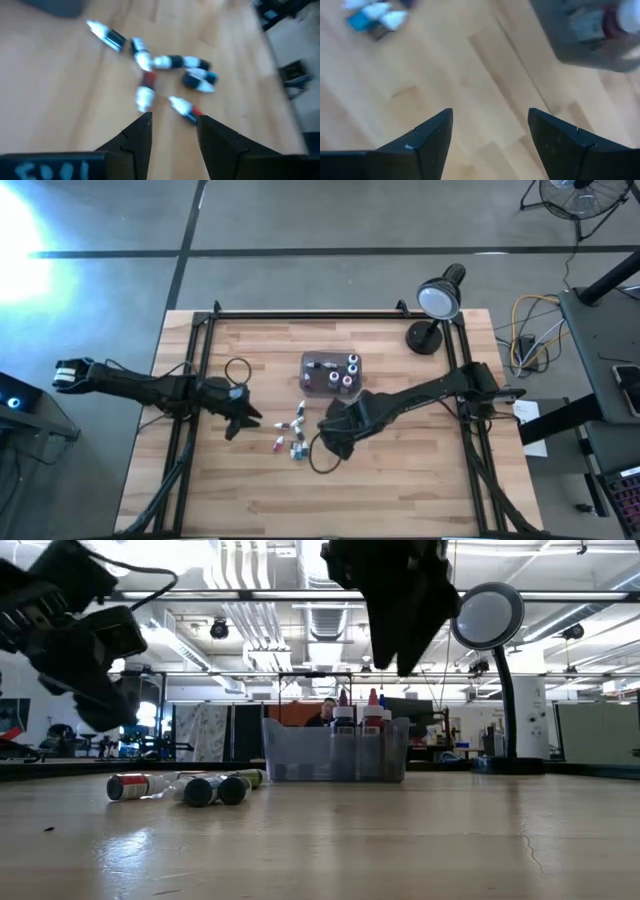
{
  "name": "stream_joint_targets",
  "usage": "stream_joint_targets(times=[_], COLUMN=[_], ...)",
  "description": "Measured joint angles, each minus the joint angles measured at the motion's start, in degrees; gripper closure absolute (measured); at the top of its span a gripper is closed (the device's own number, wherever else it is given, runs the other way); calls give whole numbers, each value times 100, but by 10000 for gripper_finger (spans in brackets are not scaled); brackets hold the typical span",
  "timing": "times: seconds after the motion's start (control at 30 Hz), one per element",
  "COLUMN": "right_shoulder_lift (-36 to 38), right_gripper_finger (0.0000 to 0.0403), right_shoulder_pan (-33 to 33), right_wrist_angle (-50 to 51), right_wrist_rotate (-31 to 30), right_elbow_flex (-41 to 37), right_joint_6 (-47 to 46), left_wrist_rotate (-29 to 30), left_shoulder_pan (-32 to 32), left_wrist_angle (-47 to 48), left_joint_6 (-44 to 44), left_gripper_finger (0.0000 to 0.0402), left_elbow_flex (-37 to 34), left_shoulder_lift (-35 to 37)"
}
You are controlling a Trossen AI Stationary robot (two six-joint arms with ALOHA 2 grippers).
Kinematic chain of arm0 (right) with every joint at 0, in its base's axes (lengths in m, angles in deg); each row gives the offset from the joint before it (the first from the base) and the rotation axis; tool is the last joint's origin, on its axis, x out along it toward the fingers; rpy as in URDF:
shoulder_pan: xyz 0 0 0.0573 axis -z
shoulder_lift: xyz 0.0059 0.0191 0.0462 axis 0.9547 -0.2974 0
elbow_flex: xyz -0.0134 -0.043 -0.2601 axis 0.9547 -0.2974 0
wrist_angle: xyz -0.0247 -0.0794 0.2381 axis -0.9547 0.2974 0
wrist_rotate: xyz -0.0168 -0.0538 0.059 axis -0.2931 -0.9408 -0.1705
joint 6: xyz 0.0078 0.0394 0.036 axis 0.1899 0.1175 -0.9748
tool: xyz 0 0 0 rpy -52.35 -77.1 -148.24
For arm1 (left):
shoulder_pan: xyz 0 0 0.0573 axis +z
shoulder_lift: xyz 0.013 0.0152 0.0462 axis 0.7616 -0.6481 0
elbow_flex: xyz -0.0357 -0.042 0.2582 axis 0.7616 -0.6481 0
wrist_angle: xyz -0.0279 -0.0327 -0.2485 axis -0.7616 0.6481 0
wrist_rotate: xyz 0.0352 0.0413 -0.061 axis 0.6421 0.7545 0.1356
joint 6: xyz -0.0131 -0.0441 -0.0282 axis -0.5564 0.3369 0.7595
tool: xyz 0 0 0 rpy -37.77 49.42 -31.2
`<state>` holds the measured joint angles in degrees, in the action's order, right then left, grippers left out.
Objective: Pick & Place food coloring
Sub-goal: Put the small violet food coloring bottle into the bin
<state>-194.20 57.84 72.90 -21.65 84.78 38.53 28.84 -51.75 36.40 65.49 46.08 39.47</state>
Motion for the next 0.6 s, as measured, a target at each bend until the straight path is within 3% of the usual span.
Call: stream_joint_targets(times=[0.2, 0.33, 0.6], right_shoulder_lift=[117, 119, 126], right_gripper_finger=[152, 154, 154], right_shoulder_pan=[-82, -100, -111], right_wrist_angle=[33, 96, 335], right_wrist_rotate=[-83, -146, -429], right_elbow_flex=[-338, -405, -428], right_joint_6=[-174, -134, 31], left_wrist_rotate=[620, 608, 603], left_shoulder_pan=[2, -13, -98], left_wrist_angle=[-178, -759, -996], left_joint_6=[-1190, -1594, -1901], left_gripper_finger=[271, 271, 271], left_elbow_flex=[414, 592, 854], left_shoulder_lift=[-1192, -1842, -2888])
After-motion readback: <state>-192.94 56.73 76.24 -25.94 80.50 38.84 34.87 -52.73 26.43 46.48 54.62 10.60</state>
